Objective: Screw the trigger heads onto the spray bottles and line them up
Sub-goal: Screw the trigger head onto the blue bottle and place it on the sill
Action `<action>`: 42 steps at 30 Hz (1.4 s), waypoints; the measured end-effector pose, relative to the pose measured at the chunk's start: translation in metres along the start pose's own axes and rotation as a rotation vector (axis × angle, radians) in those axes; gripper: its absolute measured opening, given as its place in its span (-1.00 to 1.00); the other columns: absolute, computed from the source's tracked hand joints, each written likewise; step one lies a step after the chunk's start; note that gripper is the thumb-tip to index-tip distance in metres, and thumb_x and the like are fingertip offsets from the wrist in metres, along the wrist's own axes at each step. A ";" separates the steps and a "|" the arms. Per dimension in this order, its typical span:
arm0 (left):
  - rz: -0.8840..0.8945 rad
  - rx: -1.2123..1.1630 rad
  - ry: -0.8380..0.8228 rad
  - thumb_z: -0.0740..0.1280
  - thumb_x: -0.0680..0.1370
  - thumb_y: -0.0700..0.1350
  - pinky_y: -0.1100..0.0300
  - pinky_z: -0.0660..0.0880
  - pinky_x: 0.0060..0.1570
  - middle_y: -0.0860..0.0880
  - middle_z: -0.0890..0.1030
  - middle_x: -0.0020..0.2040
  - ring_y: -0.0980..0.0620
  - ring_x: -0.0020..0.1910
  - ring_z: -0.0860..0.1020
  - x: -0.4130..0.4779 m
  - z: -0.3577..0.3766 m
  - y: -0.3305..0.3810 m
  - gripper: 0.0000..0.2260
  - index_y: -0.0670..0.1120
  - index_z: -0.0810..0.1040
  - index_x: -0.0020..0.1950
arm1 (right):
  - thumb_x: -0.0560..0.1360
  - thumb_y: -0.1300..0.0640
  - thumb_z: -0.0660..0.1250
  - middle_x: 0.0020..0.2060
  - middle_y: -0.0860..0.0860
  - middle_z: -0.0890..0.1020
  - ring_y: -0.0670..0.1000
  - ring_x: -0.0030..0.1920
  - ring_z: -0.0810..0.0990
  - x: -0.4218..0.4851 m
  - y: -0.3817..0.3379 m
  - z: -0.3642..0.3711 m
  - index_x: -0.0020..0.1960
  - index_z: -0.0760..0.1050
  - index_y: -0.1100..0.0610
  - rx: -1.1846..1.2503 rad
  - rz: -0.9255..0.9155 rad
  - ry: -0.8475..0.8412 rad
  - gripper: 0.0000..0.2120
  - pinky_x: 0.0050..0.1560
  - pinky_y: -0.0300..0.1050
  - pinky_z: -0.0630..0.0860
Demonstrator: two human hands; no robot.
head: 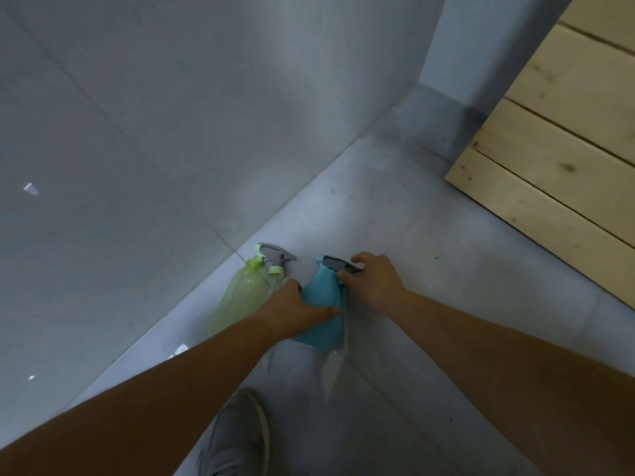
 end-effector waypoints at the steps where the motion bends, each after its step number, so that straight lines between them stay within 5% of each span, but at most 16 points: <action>1: -0.016 -0.015 -0.004 0.53 0.44 0.17 0.09 0.50 0.07 -0.16 0.54 0.32 -0.08 0.13 0.54 0.003 0.001 -0.003 -0.28 -0.17 0.37 0.43 | 0.29 -0.25 0.43 0.16 0.21 0.59 0.22 0.10 0.63 0.004 0.002 0.001 0.24 0.55 0.07 -0.015 0.006 0.001 -0.38 0.12 0.12 0.59; 6: -0.116 -0.164 -0.064 0.56 0.39 0.20 0.04 0.63 0.06 -0.14 0.59 0.28 -0.07 0.11 0.61 0.009 0.014 -0.019 -0.25 -0.17 0.43 0.41 | 0.26 -0.24 0.48 0.08 0.17 0.64 0.18 0.04 0.65 0.016 0.001 0.002 0.13 0.62 0.05 -0.114 -0.019 -0.014 -0.45 0.06 0.09 0.62; 9: -0.160 -0.251 -0.114 0.57 0.37 0.20 0.05 0.69 -0.03 -0.12 0.61 0.24 -0.08 0.12 0.64 0.006 0.020 -0.026 -0.27 -0.15 0.44 0.39 | 0.28 -0.16 0.52 -0.17 0.08 0.66 0.10 -0.14 0.66 0.017 -0.002 0.003 -0.06 0.61 0.09 -0.160 -0.014 -0.045 -0.61 -0.13 -0.04 0.62; 12: -0.171 -0.297 -0.156 0.59 0.36 0.18 0.10 0.68 -0.07 -0.10 0.63 0.22 -0.06 0.10 0.66 0.001 0.023 -0.031 -0.29 -0.13 0.46 0.38 | 0.28 -0.09 0.55 -0.49 0.00 0.47 -0.04 -0.47 0.47 0.015 -0.002 0.001 -0.26 0.60 0.17 -0.181 0.006 -0.095 -0.67 -0.48 -0.21 0.35; 14: -0.167 -0.328 -0.165 0.60 0.36 0.16 0.05 0.69 0.01 -0.09 0.62 0.22 -0.06 0.11 0.66 -0.004 0.022 -0.033 -0.31 -0.12 0.46 0.36 | 0.26 -0.03 0.57 -0.54 0.00 0.40 -0.06 -0.51 0.39 0.014 0.004 -0.002 -0.34 0.60 0.20 -0.144 0.031 -0.099 -0.69 -0.48 -0.19 0.28; 18: -0.109 -0.395 -0.194 0.60 0.39 0.10 -0.08 0.66 0.12 -0.04 0.60 0.19 -0.05 0.15 0.64 -0.018 0.014 -0.019 -0.43 -0.01 0.40 0.25 | 0.29 0.11 0.61 -0.41 0.08 0.48 0.04 -0.35 0.54 -0.002 0.007 -0.021 -0.37 0.42 0.13 0.147 0.113 -0.083 -0.66 -0.28 -0.03 0.58; 24: 0.080 -0.366 -0.228 0.66 0.29 0.11 -0.05 0.71 -0.01 -0.04 0.66 0.20 -0.03 0.10 0.71 -0.056 -0.020 0.036 -0.30 -0.02 0.48 0.34 | 0.39 0.26 0.53 -0.13 0.20 0.61 0.15 -0.09 0.65 -0.041 -0.022 -0.093 -0.14 0.52 0.20 0.446 0.110 -0.105 -0.82 0.02 0.06 0.65; 27: 0.194 -0.296 -0.236 0.64 0.36 0.00 -0.06 0.71 -0.02 -0.06 0.71 0.14 -0.06 0.05 0.73 -0.094 -0.044 0.075 -0.41 -0.05 0.53 0.32 | 0.42 0.30 0.49 -0.15 0.20 0.61 0.12 -0.14 0.64 -0.067 -0.048 -0.150 -0.14 0.52 0.23 0.507 0.050 -0.048 -0.86 0.00 0.03 0.65; 31: 0.351 -0.171 -0.121 0.63 0.39 -0.08 0.18 0.65 -0.35 -0.05 0.65 0.02 0.02 -0.15 0.68 -0.159 -0.086 0.125 -0.45 -0.07 0.45 0.28 | 0.43 0.30 0.47 -0.03 0.26 0.68 0.12 -0.09 0.66 -0.124 -0.094 -0.234 -0.11 0.55 0.24 0.546 -0.095 0.037 -0.90 -0.08 -0.07 0.63; 36: 0.526 -0.056 0.027 0.68 0.30 -0.01 -0.03 0.69 0.04 -0.08 0.68 0.11 -0.04 0.04 0.70 -0.238 -0.125 0.159 -0.38 -0.01 0.46 0.24 | 0.46 0.22 0.44 0.01 0.22 0.67 0.06 -0.05 0.57 -0.225 -0.143 -0.330 -0.14 0.56 0.14 0.624 -0.314 0.135 -0.94 -0.03 -0.09 0.49; 42: 0.691 0.007 0.099 0.68 0.26 0.01 0.06 0.67 0.05 -0.01 0.66 0.10 0.02 0.05 0.69 -0.308 -0.127 0.175 -0.29 0.04 0.42 0.30 | 0.55 0.21 0.33 -0.05 0.01 0.73 -0.09 -0.06 0.66 -0.323 -0.173 -0.390 0.05 0.61 0.14 0.927 -0.533 0.270 -0.89 -0.03 -0.22 0.56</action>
Point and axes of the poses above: each hand's wrist, its own x-axis towards the middle knuckle, its own z-axis out of the palm, y = z × x, the point moved 8 cm from there along x, towards the middle knuckle
